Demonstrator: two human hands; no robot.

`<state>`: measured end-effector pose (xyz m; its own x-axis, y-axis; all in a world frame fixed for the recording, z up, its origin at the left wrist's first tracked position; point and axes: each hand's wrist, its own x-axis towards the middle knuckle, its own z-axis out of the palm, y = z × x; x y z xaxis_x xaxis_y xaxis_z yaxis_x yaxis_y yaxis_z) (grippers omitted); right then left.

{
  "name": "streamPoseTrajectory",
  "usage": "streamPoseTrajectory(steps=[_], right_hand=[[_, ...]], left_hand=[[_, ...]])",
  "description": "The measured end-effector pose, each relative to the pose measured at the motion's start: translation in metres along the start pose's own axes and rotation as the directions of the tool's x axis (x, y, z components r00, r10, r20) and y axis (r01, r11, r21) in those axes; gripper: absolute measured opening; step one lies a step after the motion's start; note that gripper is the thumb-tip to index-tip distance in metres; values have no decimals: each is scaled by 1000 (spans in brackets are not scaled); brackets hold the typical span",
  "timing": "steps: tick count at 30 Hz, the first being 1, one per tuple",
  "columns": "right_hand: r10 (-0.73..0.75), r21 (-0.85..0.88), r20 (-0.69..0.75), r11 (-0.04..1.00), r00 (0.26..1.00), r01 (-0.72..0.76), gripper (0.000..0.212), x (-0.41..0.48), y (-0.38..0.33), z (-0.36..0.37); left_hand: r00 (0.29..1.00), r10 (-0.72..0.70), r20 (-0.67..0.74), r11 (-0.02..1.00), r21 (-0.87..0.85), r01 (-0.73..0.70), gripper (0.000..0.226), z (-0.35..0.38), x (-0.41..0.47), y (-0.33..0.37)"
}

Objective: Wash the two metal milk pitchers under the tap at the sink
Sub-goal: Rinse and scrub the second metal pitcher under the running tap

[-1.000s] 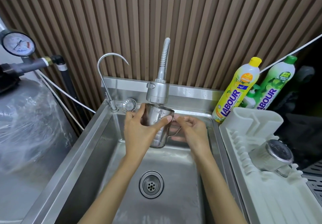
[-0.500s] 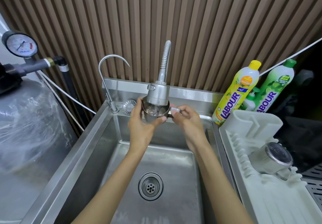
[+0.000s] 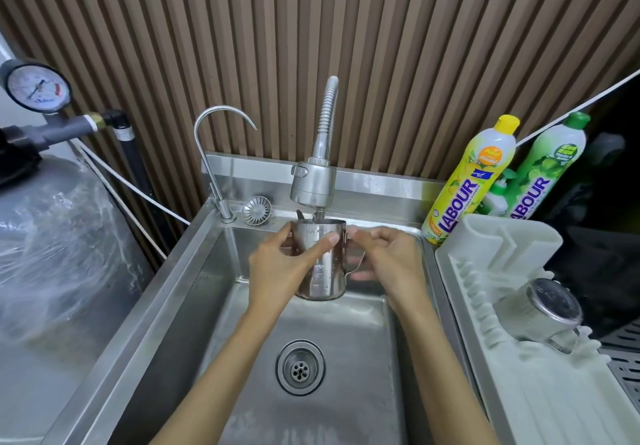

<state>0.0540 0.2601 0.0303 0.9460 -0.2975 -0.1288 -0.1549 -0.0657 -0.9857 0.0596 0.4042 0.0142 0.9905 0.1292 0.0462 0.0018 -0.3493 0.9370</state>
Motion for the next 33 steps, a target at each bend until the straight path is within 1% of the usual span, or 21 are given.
streamPoseTrajectory(steps=[1,3,4,6,7,8,9,11,13,15,16,18,20,21,23,24,25,27,29,31,33], right_hand=[[-72,-129,-43,989,996,66,23,-1,-5,-1],[-234,-394,-91,901,968,181,25,-7,-16,-1],[-303,-479,-102,850,948,220,24,-12,-21,1],[-402,-517,-99,803,910,298,19,-16,-24,4],[-422,-484,-88,810,902,332,16,-15,-24,5],[-411,-415,-71,841,909,348,14,-11,-22,6],[-379,-307,-41,885,924,350,12,-7,-19,7],[-299,-15,44,954,953,300,18,1,-10,10],[-231,227,144,954,962,195,20,5,0,13],[-172,407,220,911,960,70,19,8,11,16],[-144,464,248,886,958,13,18,9,15,17],[-89,481,273,875,958,-56,15,9,19,18],[-48,419,258,906,965,-67,12,7,20,20],[-30,380,241,922,970,-66,13,5,20,20],[2,304,183,951,983,-59,18,2,16,17],[11,261,143,964,990,-48,19,0,12,15],[14,214,99,976,995,-35,20,-1,6,13],[-7,60,19,998,1000,6,24,-4,-9,8],[-117,-198,-55,975,992,104,27,-7,-22,5],[-274,-422,-95,882,957,210,28,-11,-32,4],[-370,-530,-95,805,924,268,25,-16,-39,5]], left_hand=[[998,-29,56,996,-85,34,38,0,0,0],[986,-54,160,963,-252,93,30,3,2,-1],[978,-48,202,943,-313,111,31,5,4,-2],[970,-14,242,899,-421,118,40,9,8,-2],[973,9,232,874,-474,105,42,10,10,-2],[979,34,200,855,-514,75,44,11,12,-1],[986,62,152,841,-539,30,47,12,14,0],[992,118,46,848,-524,-76,55,11,18,2],[984,173,-50,891,-417,-178,66,7,20,3],[963,233,-137,942,-214,-259,73,2,18,4],[953,247,-176,956,-119,-270,79,0,17,4],[942,245,-228,969,25,-246,93,-3,14,3],[940,237,-246,969,127,-211,98,-5,12,2],[945,219,-244,971,148,-187,99,-5,11,2],[965,144,-219,983,141,-115,103,-5,10,2],[975,109,-192,989,124,-86,100,-5,10,1],[985,75,-154,994,95,-61,92,-4,10,0],[999,-16,-40,999,-41,14,66,-4,10,0],[987,-104,119,969,-210,128,52,-4,10,1],[965,-117,234,947,-267,179,50,-3,11,1],[956,-82,282,932,-319,174,42,-2,15,2]])
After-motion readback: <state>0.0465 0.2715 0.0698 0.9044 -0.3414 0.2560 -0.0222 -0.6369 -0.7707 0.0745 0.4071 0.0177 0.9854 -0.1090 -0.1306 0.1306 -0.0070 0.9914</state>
